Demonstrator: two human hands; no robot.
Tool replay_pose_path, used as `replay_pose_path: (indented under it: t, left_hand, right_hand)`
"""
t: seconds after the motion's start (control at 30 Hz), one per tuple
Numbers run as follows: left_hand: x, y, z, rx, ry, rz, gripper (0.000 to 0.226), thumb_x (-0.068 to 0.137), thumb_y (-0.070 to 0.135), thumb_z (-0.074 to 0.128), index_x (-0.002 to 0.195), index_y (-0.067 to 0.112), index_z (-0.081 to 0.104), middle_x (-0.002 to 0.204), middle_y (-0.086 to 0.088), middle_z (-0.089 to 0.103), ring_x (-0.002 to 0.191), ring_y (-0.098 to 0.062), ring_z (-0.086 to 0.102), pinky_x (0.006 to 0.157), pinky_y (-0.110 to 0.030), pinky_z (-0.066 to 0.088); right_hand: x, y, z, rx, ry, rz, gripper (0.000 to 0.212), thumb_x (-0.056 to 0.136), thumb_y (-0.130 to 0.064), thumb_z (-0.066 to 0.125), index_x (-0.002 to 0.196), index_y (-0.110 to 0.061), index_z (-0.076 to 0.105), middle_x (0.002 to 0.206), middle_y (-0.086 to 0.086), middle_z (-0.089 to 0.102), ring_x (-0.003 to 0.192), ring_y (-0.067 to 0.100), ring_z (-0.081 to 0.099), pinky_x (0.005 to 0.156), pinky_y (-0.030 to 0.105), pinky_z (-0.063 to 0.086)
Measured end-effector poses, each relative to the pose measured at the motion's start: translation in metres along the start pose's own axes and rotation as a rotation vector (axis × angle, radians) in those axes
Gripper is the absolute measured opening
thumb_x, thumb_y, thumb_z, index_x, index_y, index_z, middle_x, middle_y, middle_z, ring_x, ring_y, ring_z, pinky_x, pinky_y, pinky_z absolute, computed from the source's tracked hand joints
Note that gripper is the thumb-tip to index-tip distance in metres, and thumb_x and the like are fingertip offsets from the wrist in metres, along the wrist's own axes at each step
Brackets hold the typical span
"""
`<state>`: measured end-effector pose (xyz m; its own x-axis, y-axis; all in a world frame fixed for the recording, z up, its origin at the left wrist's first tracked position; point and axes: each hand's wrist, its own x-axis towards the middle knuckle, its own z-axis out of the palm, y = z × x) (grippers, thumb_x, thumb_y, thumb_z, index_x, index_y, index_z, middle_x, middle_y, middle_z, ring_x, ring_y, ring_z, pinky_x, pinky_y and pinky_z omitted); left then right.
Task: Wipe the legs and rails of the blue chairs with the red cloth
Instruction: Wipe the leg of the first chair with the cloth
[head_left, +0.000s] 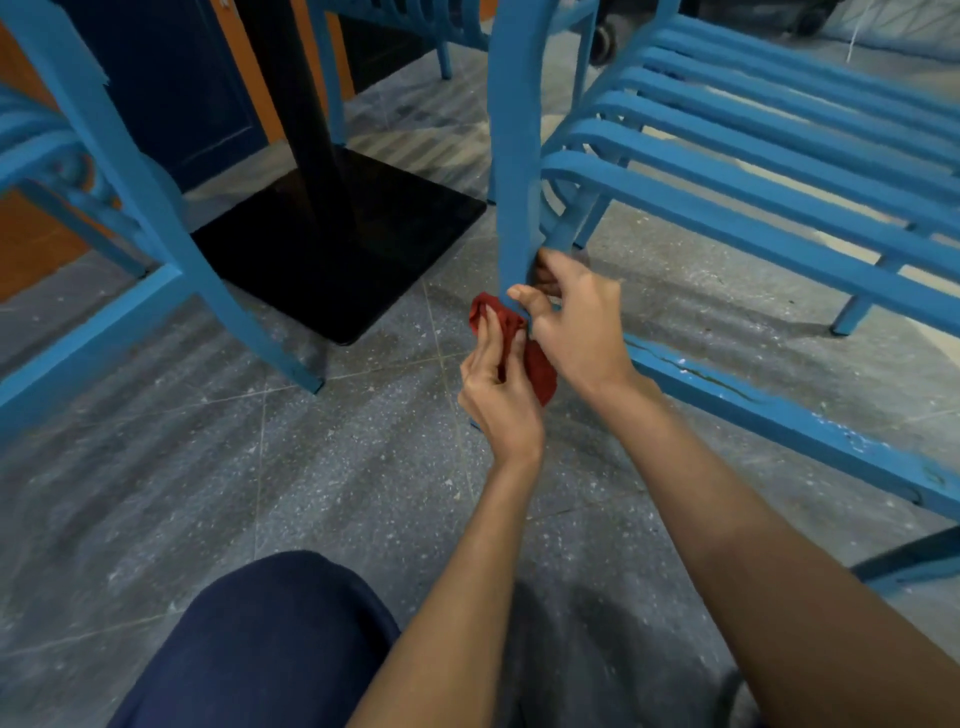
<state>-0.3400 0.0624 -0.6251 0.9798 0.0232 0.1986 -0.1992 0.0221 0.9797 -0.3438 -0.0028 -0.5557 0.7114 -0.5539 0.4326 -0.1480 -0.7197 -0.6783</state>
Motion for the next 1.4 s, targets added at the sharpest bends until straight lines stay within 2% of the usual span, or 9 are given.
replay_pose_path:
  t: [0.27,0.43,0.53,0.77,0.9,1.07,1.2,1.3,1.4]
  left_hand:
    - [0.004,-0.033,-0.016,0.187,-0.213,-0.148,0.040,0.088,0.010,0.063,0.128,0.007,0.056,0.131,-0.003,0.055,0.123,-0.007,0.050,0.108,-0.025,0.036]
    - [0.013,-0.053,-0.042,0.229,-0.191,-0.355,0.036,0.084,0.014,0.068,0.120,0.014,0.064,0.115,-0.005,0.068,0.105,-0.013,0.063,0.100,-0.035,0.046]
    - [0.017,-0.061,-0.056,0.169,-0.171,-0.578,0.030,0.082,0.010,0.070,0.112,0.010,0.067,0.107,-0.009,0.070,0.090,-0.017,0.064,0.091,-0.034,0.051]
    - [0.003,-0.052,-0.061,0.085,-0.537,-0.909,0.024,0.091,0.016,0.060,0.111,0.003,0.065,0.099,-0.014,0.069,0.081,-0.022,0.065,0.065,-0.031,0.057]
    - [0.008,-0.053,-0.063,0.067,-0.649,-0.999,0.030,0.096,0.023,0.051,0.120,0.007,0.059,0.116,-0.013,0.063,0.094,-0.031,0.063,0.078,-0.038,0.057]
    - [0.053,-0.043,-0.065,0.703,-0.796,-0.653,0.027,0.093,0.021,0.057,0.120,0.022,0.057,0.115,-0.002,0.064,0.096,-0.020,0.062,0.073,-0.030,0.047]
    - [0.085,-0.020,-0.058,0.645,-0.891,-0.427,0.048,0.092,0.016,0.059,0.136,0.025,0.044,0.124,0.003,0.058,0.107,-0.012,0.056,0.079,-0.025,0.048]
    - [0.092,-0.005,-0.050,0.532,-0.948,-0.322,0.051,0.091,0.006,0.058,0.138,0.021,0.043,0.128,0.001,0.056,0.114,-0.011,0.054,0.075,-0.015,0.047]
    - [0.086,0.003,-0.042,0.427,-0.988,-0.225,0.044,0.090,-0.001,0.057,0.133,0.009,0.049,0.125,0.000,0.060,0.114,-0.009,0.056,0.078,-0.011,0.048]
  right_hand:
    - [-0.002,-0.009,-0.011,0.045,-0.086,0.114,0.020,0.089,-0.011,0.063,0.109,-0.006,0.063,0.093,0.009,0.071,0.088,0.018,0.067,0.078,0.022,0.047]
    - [-0.071,-0.019,-0.020,0.330,0.141,0.318,0.025,0.091,-0.005,0.059,0.113,-0.014,0.067,0.102,0.000,0.073,0.096,0.004,0.065,0.088,0.009,0.044]
    - [-0.114,0.013,0.009,0.377,0.003,0.553,0.020,0.089,-0.008,0.061,0.103,-0.019,0.070,0.090,-0.003,0.074,0.087,0.009,0.069,0.087,0.030,0.052]
    - [-0.145,0.082,0.063,0.748,-0.317,0.842,0.032,0.085,-0.050,0.064,0.117,-0.048,0.061,0.113,-0.015,0.068,0.103,0.001,0.064,0.097,0.029,0.049]
    - [-0.148,0.100,0.074,0.886,-0.260,0.886,0.022,0.090,-0.018,0.066,0.105,-0.034,0.068,0.107,-0.009,0.071,0.100,0.007,0.066,0.084,0.018,0.051]
    - [-0.145,0.117,0.116,0.956,0.019,1.276,0.022,0.085,-0.001,0.065,0.096,-0.020,0.072,0.094,0.008,0.072,0.085,0.023,0.068,0.081,0.033,0.057]
    - [-0.123,0.125,0.145,0.820,0.272,1.393,0.018,0.087,-0.004,0.063,0.102,-0.013,0.069,0.093,0.010,0.070,0.080,0.026,0.065,0.079,0.035,0.056]
    - [-0.105,0.125,0.160,0.712,0.209,1.333,0.010,0.087,-0.013,0.064,0.091,-0.022,0.068,0.090,0.011,0.073,0.080,0.029,0.069,0.079,0.044,0.058]
    - [-0.094,0.117,0.155,0.666,0.149,1.242,0.017,0.092,-0.015,0.058,0.103,-0.021,0.071,0.091,0.002,0.071,0.081,0.021,0.066,0.078,0.028,0.053]
